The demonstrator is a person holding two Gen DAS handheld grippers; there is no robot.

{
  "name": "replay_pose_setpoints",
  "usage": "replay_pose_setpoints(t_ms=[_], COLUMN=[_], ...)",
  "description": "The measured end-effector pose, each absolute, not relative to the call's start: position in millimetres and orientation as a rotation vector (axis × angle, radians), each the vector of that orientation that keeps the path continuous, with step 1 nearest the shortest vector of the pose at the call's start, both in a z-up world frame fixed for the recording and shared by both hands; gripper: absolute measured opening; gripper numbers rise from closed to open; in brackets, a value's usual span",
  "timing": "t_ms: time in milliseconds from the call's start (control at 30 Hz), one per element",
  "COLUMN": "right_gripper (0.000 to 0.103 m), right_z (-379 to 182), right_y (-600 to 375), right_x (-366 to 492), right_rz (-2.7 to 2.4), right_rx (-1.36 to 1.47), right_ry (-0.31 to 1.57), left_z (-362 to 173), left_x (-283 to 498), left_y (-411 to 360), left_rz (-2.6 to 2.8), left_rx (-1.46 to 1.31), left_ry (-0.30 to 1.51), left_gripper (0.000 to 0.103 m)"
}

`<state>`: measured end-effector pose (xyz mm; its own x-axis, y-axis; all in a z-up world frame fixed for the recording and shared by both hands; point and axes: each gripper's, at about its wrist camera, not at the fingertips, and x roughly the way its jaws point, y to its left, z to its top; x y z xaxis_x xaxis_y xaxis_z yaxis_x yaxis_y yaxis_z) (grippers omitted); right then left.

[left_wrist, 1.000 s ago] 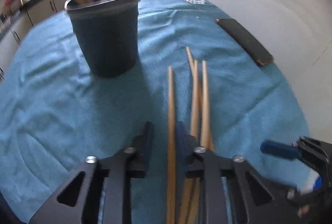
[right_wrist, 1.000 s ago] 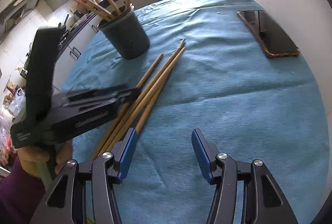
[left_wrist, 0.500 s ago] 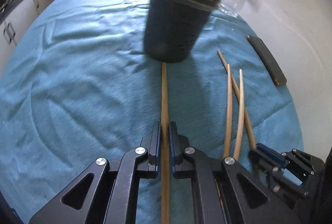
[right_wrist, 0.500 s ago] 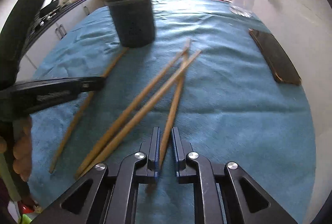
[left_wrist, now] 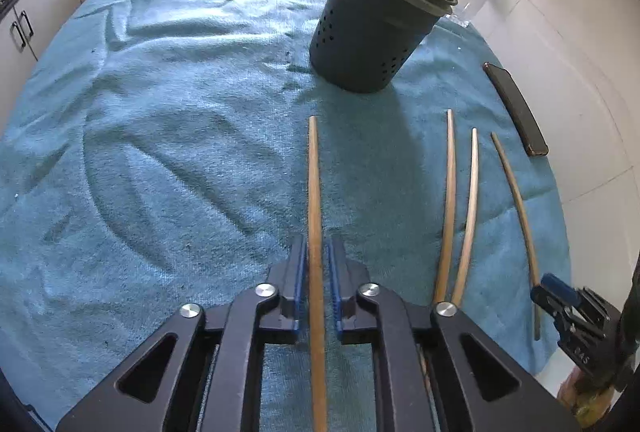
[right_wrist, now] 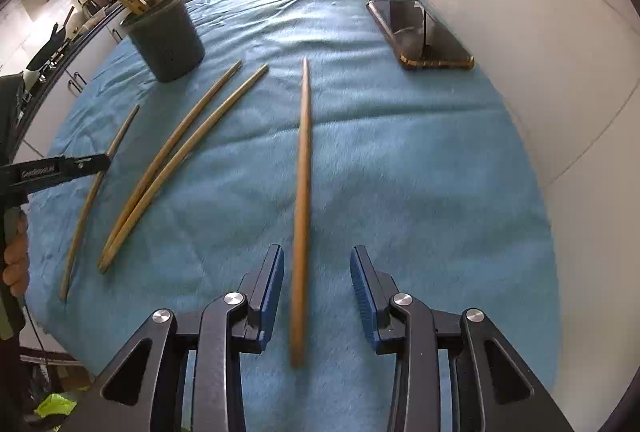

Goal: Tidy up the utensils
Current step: 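Grasp one wooden chopstick from the towel with the left gripper while the right gripper grasps another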

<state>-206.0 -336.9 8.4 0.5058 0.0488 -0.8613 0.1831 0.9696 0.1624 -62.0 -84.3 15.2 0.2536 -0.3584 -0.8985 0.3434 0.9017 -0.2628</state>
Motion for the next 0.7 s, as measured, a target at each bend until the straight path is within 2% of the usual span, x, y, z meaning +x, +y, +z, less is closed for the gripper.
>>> replay_pose_setpoints(t_ms=[133,300,367,400,600,633,667,700], right_gripper=[0.037,0.036,0.024,0.022,0.020,0.016,0.009,0.007], right_z=[9,14,13,11,14,14,15,14], right_y=[-342,-346,-348,-348,-339,-338,-338,-337], right_x=[-175,-133,-113,-106,-70,-67,-67,-68], right_rz=[-0.052,-0.054,-0.055,-0.060,-0.097,-0.104,-0.106,-0.108], right_rx=[0.243,0.225,0.226,0.221,0.130,0.120,0.119,0.120], right_ry=[1.054,1.055,1.073,1.085,1.082,1.074,1.062,1.045], left_z=[16,16,16,16,16,16,16,16], left_x=[-48,-27,-18,-15,-10,-11,-12,-13], left_y=[-93,-103,-107,-108,-114,-115,-117,-117], left_rz=[-0.489,-0.484,-0.481,-0.480,-0.480,-0.480,-0.476,-0.469], left_rx=[-0.013,0.002,-0.010,-0.014,-0.020,-0.014,-0.005,0.008], left_ry=[1.252,1.240,1.234,1.231,1.184,1.170,1.157,1.145], left_gripper=[0.026,0.026,0.026,0.026,0.026,0.026,0.025,0.013])
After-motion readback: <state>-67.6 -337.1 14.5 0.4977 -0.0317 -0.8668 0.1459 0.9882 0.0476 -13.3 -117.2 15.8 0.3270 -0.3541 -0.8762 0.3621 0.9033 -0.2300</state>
